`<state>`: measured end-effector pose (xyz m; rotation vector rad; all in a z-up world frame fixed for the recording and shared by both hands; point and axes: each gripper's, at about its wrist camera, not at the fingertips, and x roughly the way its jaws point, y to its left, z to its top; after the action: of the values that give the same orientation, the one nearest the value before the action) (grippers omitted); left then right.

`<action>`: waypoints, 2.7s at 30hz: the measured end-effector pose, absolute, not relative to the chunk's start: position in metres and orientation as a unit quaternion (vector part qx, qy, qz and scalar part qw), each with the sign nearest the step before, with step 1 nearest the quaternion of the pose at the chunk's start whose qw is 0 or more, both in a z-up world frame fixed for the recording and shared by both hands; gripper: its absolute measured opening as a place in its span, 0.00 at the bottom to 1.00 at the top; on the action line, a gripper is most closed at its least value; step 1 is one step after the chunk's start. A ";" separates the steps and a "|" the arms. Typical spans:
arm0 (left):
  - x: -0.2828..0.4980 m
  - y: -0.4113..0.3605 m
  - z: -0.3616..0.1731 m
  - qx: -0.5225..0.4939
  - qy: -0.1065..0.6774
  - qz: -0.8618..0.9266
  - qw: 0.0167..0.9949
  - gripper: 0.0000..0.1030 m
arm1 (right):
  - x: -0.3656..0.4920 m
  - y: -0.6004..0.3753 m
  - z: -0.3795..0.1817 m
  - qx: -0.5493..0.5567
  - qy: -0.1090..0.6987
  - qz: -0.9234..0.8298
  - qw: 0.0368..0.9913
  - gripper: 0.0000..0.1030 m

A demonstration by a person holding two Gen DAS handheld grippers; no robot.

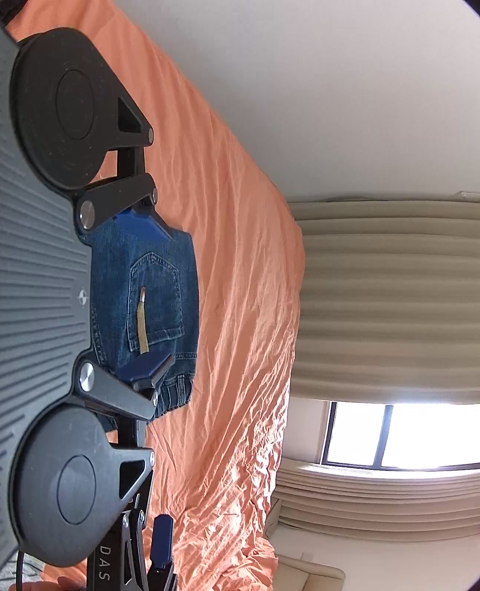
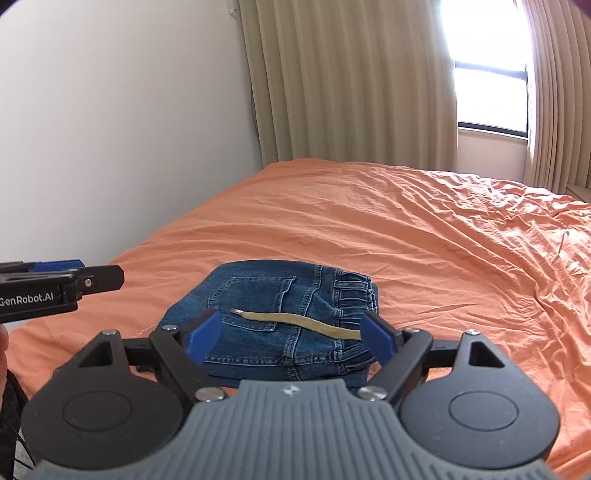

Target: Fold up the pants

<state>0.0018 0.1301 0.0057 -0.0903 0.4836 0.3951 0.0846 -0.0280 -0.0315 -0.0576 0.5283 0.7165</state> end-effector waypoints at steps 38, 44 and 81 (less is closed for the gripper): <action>0.005 0.146 -0.048 -0.007 0.318 0.234 0.919 0.83 | 0.072 0.017 -0.081 -0.076 0.295 0.326 0.895 0.78; 0.004 0.145 -0.045 -0.003 0.317 0.234 0.919 0.83 | 0.072 0.014 -0.080 -0.075 0.293 0.325 0.896 0.78; 0.005 0.141 -0.039 0.008 0.320 0.231 0.919 0.83 | 0.068 0.005 -0.071 -0.068 0.283 0.324 0.900 0.78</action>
<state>0.0055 0.1414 -0.0393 0.0163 0.6580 0.4750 0.0675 0.0045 -0.0713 -0.1410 0.5849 0.6712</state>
